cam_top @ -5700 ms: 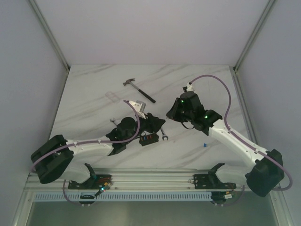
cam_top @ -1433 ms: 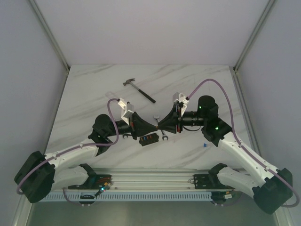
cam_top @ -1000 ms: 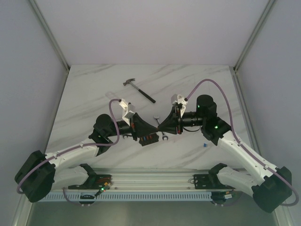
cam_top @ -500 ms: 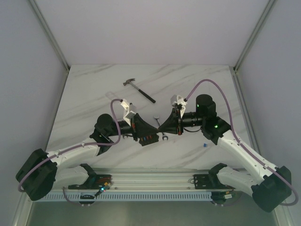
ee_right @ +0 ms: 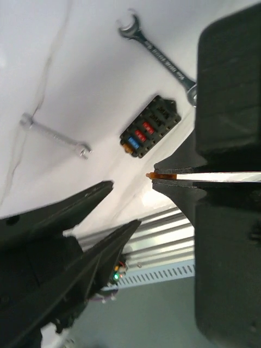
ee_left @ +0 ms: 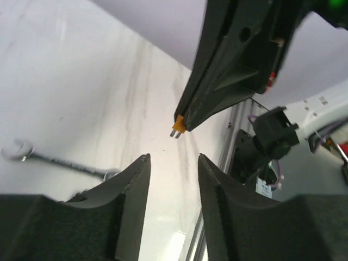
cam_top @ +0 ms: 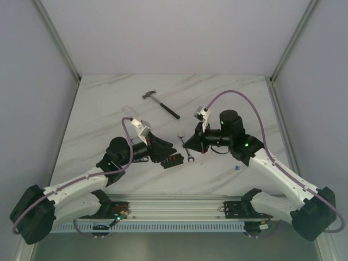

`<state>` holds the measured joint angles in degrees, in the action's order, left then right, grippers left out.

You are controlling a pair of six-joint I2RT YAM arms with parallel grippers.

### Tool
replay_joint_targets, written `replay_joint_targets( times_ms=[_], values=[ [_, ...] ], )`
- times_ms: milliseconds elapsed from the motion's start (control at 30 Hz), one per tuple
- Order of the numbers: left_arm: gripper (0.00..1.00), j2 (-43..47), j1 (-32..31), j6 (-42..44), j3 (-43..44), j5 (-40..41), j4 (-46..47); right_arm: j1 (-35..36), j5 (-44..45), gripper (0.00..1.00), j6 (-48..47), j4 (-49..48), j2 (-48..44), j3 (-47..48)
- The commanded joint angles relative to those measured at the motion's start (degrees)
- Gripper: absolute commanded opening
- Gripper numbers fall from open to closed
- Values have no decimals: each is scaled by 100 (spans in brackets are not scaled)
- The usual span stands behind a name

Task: Snap on the fuse box
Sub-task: Pick up the fuse from the center of the board.

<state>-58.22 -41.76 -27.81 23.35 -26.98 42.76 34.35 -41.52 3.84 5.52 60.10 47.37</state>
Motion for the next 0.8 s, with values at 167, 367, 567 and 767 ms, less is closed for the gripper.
replay_joint_targets(
  times_ms=[167,367,567,767],
  values=[
    [65,712,41,-1081,-363,2498,-2220,648,3218,0,1148,841,308,437],
    [73,747,48,-1679,-577,2948,-2493,1215,4846,0,1864,1487,893,736],
    [74,351,62,-1917,-512,2989,-2708,1723,5576,0,2317,1609,1614,980],
    [72,-134,76,-2013,-404,2851,-2751,2204,5920,0,2534,1515,2224,1208]
  ],
)
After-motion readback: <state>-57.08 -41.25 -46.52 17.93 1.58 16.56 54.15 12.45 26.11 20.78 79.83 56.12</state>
